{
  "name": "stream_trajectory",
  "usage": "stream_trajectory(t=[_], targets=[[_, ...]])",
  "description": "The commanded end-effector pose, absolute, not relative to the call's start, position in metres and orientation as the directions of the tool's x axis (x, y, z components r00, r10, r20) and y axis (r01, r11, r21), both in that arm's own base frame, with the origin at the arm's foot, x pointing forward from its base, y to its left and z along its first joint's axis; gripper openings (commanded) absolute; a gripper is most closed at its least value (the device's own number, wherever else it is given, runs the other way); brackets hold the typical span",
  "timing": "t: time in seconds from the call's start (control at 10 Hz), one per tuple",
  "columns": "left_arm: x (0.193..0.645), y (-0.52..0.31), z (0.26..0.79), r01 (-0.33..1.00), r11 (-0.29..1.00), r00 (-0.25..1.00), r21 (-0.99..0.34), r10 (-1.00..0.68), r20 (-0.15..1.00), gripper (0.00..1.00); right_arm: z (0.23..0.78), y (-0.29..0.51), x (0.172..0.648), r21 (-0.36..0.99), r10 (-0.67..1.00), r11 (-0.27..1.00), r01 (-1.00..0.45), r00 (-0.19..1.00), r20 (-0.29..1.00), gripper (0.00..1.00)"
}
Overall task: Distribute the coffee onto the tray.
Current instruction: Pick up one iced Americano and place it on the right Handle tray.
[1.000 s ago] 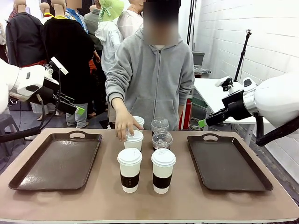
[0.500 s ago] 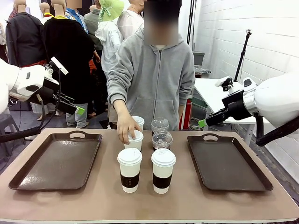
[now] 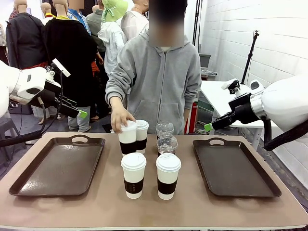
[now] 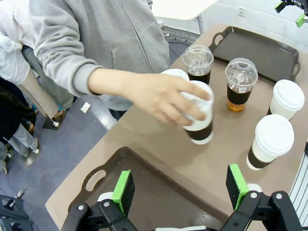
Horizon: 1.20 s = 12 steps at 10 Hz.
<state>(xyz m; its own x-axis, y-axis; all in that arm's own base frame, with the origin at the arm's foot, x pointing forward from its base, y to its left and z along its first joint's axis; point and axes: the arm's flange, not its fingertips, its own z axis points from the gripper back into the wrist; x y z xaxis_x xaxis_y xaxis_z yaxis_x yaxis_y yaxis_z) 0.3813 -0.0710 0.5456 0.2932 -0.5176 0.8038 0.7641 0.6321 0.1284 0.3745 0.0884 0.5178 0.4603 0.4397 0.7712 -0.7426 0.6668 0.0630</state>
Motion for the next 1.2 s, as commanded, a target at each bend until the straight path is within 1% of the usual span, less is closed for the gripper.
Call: stream_trajectory(t=[0.0, 0.9, 1.1], targets=[[0.382, -0.070, 0.544, 0.764, 0.634, 0.297, 0.123, -0.514, 0.804, 1.00, 0.516, 0.089, 0.376, 0.066, 0.441, 0.659, -0.749, 0.456, 0.773, 1.00], [0.382, -0.070, 0.544, 0.764, 0.634, 0.297, 0.123, -0.514, 0.804, 1.00, 0.518, 0.088, 0.374, 0.063, 0.440, 0.667, -0.743, 0.460, 0.771, 1.00], [0.382, -0.070, 0.544, 0.764, 0.634, 0.297, 0.123, -0.514, 0.804, 1.00, 0.551, 0.086, 0.411, -0.007, 0.498, 0.655, -0.755, 0.425, 0.756, 1.00]])
